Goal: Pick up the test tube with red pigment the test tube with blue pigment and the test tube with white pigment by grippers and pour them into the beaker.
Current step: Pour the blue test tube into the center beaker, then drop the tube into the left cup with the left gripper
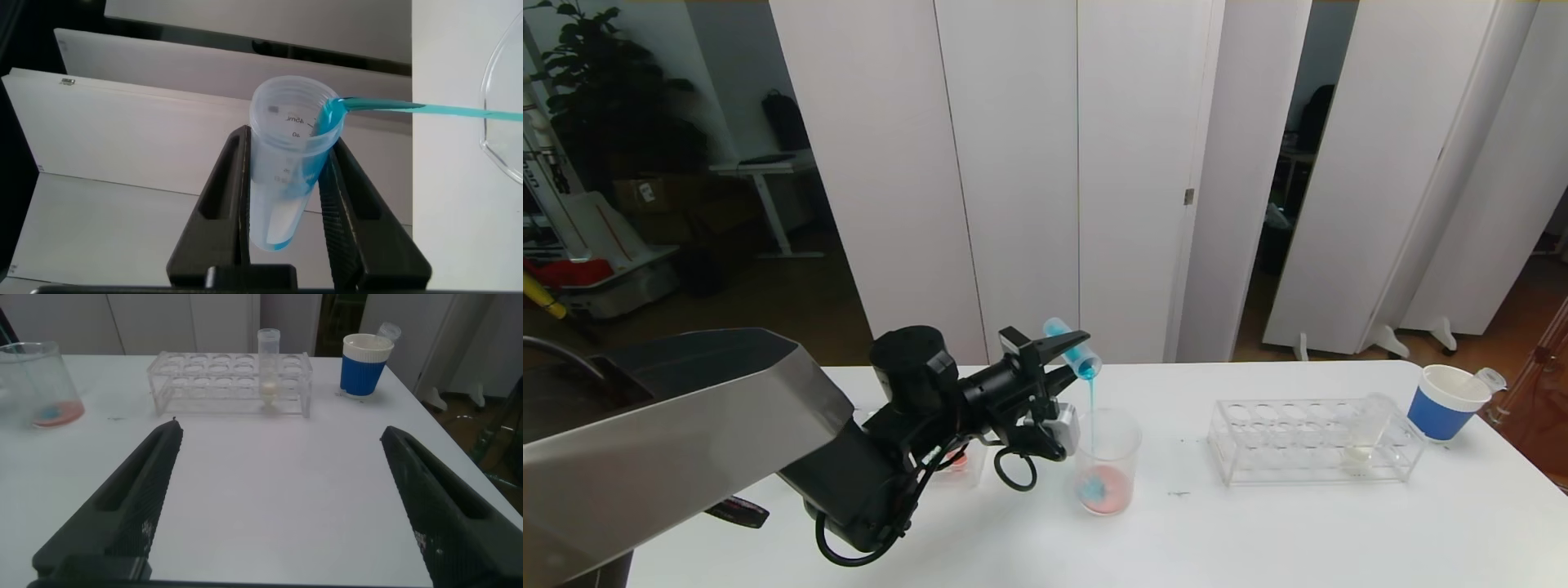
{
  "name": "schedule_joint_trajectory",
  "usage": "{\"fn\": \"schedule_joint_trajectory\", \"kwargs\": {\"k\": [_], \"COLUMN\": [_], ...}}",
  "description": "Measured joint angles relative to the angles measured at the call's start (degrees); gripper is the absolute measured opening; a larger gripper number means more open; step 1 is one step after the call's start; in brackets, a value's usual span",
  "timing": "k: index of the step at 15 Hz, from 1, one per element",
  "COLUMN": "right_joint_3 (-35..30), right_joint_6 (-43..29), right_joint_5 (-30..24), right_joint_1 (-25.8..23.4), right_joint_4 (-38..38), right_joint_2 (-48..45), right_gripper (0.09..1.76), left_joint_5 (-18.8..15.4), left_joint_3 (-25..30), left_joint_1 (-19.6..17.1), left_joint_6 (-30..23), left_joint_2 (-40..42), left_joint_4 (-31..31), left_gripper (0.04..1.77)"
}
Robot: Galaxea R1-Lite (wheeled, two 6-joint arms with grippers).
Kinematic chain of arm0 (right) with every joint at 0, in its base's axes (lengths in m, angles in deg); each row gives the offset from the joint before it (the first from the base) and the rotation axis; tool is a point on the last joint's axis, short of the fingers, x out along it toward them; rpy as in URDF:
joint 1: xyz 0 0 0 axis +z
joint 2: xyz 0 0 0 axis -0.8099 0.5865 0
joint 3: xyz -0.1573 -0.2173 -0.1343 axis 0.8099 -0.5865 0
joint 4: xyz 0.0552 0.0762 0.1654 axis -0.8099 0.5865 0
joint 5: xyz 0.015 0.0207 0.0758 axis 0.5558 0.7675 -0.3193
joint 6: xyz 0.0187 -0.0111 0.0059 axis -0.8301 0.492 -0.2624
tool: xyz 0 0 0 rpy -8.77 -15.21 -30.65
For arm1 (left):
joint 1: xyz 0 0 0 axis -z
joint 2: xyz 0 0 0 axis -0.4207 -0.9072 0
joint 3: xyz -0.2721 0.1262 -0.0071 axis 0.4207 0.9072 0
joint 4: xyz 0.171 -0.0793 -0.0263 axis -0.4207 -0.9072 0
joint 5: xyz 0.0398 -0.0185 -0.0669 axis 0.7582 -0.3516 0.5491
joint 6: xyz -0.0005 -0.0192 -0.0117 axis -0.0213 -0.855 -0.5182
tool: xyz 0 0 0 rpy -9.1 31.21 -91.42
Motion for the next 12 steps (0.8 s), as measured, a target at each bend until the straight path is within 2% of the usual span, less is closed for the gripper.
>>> {"fn": "schedule_joint_trajectory", "kwargs": {"k": [12], "right_joint_3": [0.0], "right_joint_6": [0.0], "right_joint_5": [0.0], "right_joint_1": [0.0], "right_joint_4": [0.0], "right_joint_2": [0.0], "right_gripper": [1.74], "left_joint_5": [-0.1], "left_joint_3": [-0.5], "left_joint_1": [0.0], "left_joint_6": [1.0], "left_joint_2": [-0.9], "left_joint_4": [2.0], "left_gripper": [0.58]}}
